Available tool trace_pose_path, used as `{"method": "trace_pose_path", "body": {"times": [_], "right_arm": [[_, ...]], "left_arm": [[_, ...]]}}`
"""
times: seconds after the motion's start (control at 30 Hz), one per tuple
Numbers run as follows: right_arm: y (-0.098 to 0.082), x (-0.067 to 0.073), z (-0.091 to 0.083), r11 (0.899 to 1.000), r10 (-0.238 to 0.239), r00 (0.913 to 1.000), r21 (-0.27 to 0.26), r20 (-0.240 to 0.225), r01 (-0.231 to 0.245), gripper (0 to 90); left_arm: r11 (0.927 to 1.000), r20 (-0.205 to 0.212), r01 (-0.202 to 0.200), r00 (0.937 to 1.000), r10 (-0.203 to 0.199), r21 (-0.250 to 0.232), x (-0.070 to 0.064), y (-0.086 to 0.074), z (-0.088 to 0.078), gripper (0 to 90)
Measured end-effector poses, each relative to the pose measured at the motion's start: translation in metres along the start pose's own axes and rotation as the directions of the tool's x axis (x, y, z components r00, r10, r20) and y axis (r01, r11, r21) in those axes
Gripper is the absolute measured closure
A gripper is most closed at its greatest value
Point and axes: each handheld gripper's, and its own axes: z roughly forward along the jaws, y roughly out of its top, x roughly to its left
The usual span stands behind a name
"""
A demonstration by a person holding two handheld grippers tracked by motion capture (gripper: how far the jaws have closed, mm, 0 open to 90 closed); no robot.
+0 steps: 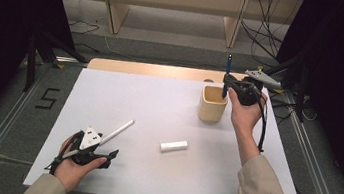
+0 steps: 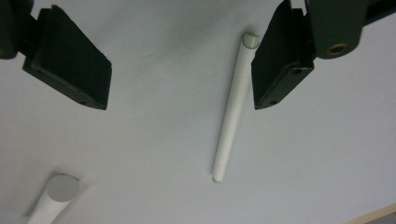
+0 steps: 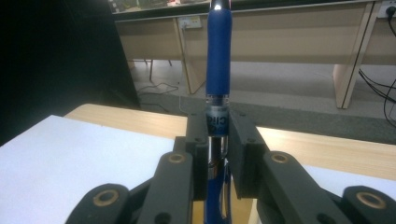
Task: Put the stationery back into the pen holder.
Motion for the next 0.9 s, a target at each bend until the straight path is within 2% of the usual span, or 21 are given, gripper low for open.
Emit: {"method": "trace_pose_path", "body": {"times": [0.9], "right_arm": [[-0.019, -0.002, 0.012, 0.996, -0.033, 0.9994, 0.082, 0.009, 0.032, 79.4]], "left_arm": [[1.0, 0.0, -0.004, 1.0, 0.004, -0.002, -0.001, 0.0, 0.0, 20.3]]}}
